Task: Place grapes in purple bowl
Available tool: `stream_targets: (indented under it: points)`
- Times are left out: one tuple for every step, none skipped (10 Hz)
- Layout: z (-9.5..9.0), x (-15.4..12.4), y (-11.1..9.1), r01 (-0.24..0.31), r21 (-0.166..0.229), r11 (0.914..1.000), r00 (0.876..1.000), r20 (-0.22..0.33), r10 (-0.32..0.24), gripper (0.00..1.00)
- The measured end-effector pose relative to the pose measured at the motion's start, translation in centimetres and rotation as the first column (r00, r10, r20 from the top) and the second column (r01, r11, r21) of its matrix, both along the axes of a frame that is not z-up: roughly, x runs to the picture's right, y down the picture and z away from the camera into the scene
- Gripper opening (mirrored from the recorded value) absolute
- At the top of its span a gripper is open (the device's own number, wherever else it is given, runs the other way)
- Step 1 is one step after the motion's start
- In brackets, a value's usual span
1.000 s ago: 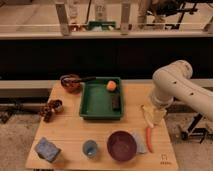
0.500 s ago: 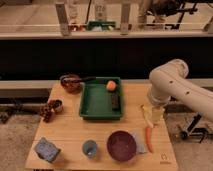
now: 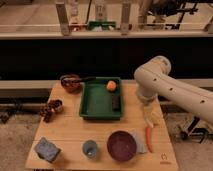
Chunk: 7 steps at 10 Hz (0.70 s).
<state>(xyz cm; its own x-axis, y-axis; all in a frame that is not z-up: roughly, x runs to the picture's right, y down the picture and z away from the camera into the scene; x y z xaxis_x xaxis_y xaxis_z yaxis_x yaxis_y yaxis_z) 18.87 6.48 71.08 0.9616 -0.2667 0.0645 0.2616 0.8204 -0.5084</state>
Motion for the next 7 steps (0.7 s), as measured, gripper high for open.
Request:
stream_targets:
  points:
    - [0.4,-0.7,-0.5,0.01,0.003,1.0,1.0,0.007,-0.01,0.8]
    - [0.9,-1.6,-1.2,0.022,0.005,0.9997,1.0,0.013,-0.022,0.8]
    - [1.3,-2.8,-1.8,0.045,0.008,0.999,0.999,0.024,-0.045,0.8]
    - [1.5,-3.9,-2.0,0.059,0.01,0.9982,0.998,0.031,-0.06,0.8]
    - [1.5,-4.5,-2.1,0.078,0.013,0.9968,0.996,0.041,-0.079,0.8]
    - [1.7,-4.6,-2.4,0.094,0.017,0.9954,0.994,0.052,-0.095,0.8]
    - [2.0,-4.6,-2.7,0.096,0.021,0.9952,0.994,0.055,-0.097,0.8]
